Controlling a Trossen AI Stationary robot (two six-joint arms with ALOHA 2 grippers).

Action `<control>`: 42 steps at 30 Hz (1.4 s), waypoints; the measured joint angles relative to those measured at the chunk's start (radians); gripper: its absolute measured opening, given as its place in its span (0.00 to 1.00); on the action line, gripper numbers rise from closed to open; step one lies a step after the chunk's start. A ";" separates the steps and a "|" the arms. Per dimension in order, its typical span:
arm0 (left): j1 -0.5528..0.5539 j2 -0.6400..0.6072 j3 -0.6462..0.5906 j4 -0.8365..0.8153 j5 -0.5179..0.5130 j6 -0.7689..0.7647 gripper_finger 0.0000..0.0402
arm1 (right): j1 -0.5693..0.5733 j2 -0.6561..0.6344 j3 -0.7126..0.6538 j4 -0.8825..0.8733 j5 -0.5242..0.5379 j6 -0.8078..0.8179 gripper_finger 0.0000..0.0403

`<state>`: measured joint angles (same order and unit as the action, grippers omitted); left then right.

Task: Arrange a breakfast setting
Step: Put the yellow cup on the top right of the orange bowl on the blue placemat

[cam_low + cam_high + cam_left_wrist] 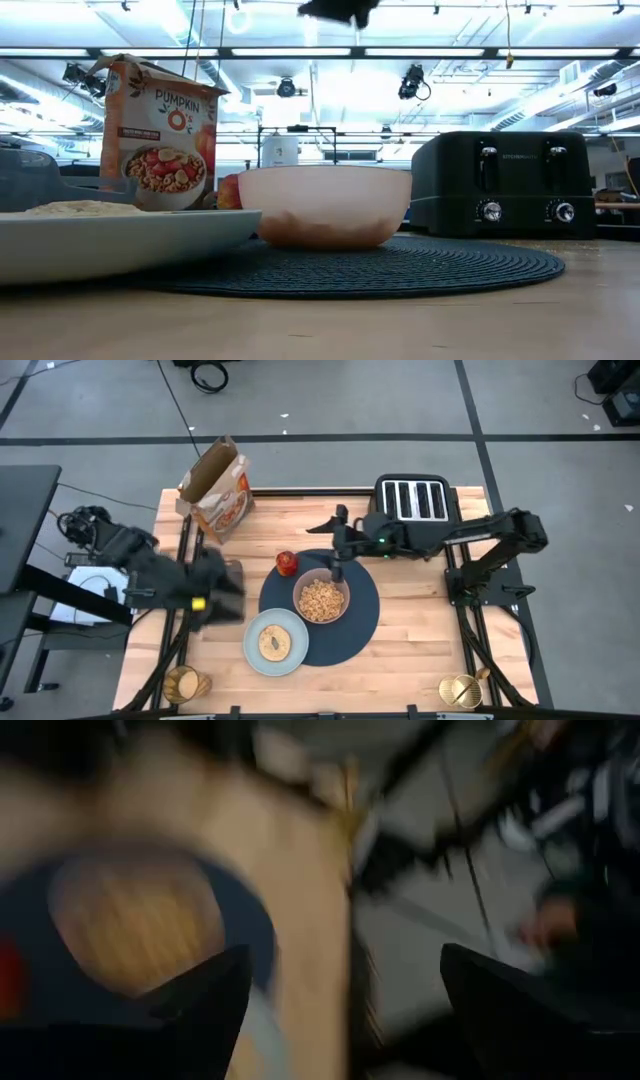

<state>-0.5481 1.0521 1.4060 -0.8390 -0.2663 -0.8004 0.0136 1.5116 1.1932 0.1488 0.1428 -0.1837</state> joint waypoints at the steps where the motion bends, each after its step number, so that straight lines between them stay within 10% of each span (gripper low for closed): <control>1: -0.035 0.042 0.043 -0.066 0.026 -0.096 0.81 | 0.012 -0.020 0.000 -0.008 0.007 0.000 0.71; 9: -0.306 0.315 0.209 -0.299 0.225 -0.713 0.81 | 0.114 -0.092 0.000 -0.034 0.063 0.004 0.71; 24: -0.585 0.574 0.167 -0.411 0.298 -1.252 0.79 | 0.398 0.034 0.000 0.081 0.313 0.197 0.70; 35: -0.568 0.611 -0.026 -0.333 0.359 -1.171 0.58 | 0.515 0.057 0.001 0.128 0.430 0.237 0.69; 42: -0.519 0.610 -0.051 -0.319 0.433 -0.934 0.27 | 0.514 0.057 0.001 0.127 0.329 0.236 0.63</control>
<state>-1.0673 1.6623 1.3552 -1.1576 0.1666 -1.7342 0.5280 1.5688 1.1942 0.2756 0.4719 0.0526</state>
